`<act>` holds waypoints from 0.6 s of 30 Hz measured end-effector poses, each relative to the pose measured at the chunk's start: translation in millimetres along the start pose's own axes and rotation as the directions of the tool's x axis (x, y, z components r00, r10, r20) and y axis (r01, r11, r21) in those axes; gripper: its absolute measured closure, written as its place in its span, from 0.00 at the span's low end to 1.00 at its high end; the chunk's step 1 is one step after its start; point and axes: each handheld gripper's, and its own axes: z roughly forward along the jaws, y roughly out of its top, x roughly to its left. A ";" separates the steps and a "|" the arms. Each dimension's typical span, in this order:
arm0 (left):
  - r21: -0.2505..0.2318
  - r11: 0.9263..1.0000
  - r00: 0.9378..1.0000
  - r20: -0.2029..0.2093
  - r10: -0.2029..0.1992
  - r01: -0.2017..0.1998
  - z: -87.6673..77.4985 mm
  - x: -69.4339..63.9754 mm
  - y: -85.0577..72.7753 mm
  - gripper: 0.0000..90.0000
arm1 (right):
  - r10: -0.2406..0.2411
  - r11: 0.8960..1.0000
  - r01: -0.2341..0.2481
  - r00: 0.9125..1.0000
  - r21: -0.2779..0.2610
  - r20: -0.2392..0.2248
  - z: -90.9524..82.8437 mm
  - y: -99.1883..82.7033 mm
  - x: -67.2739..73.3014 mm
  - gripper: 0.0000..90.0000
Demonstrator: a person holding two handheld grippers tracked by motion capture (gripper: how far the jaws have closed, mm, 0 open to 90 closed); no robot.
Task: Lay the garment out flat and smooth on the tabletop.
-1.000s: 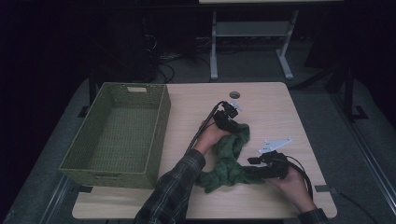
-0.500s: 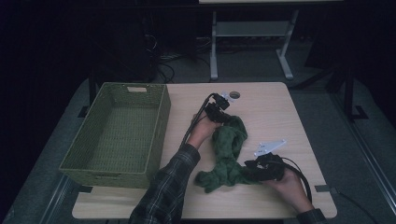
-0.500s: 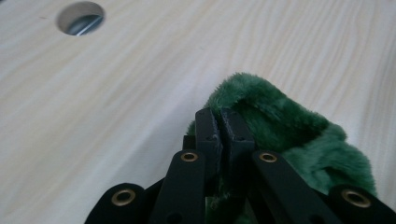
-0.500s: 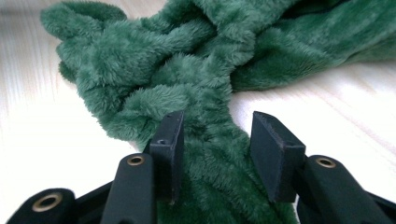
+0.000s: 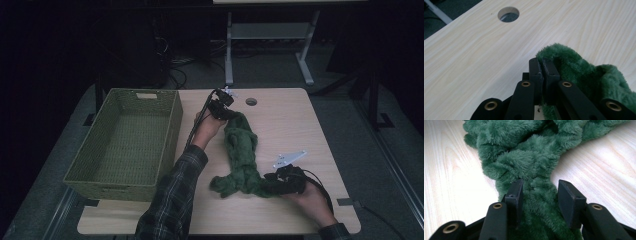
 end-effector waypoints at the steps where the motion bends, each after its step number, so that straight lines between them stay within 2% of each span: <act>1: 0.008 1.000 1.000 0.004 -0.004 0.004 -0.3 0.9 -1.1 0.97 | -0.001 1.000 0.001 1.000 0.000 0.000 -0.1 0.0 -0.1 0.62; 3: 0.007 1.000 1.000 0.012 -0.008 0.008 0.3 0.8 -3.4 0.95 | -0.002 1.000 0.002 1.000 -0.002 0.001 0.0 0.0 0.1 0.62; 8: -0.013 1.000 0.999 0.027 -0.028 0.028 -4.9 -0.4 -7.0 0.76 | -0.004 1.000 0.004 1.000 -0.002 0.004 -0.8 0.2 0.1 0.62; 10: -0.026 0.999 0.998 0.034 -0.044 0.045 -9.9 -0.6 -8.2 0.72 | -0.004 1.000 0.004 1.000 -0.003 0.004 -1.2 0.1 0.3 0.62; 12: -0.031 0.997 0.997 0.045 -0.065 0.067 -13.8 -1.1 -10.5 0.70 | 0.000 1.000 0.000 1.000 -0.004 0.003 -1.3 0.2 0.7 0.62; 14: -0.009 0.998 0.997 0.045 -0.065 0.065 -14.8 -0.3 -13.1 0.69 | -0.001 1.000 0.001 1.000 -0.003 0.004 -1.1 0.3 0.7 0.62; 16: 0.007 0.998 0.997 0.037 -0.068 0.067 -12.6 1.0 -17.5 0.69 | -0.008 1.000 0.008 1.000 -0.004 0.007 -0.9 0.2 0.2 0.62; 18: 0.016 0.996 0.995 0.048 -0.092 0.091 -8.0 4.1 -22.5 0.70 | -0.002 1.000 0.003 1.000 -0.003 0.005 -0.9 0.2 0.5 0.62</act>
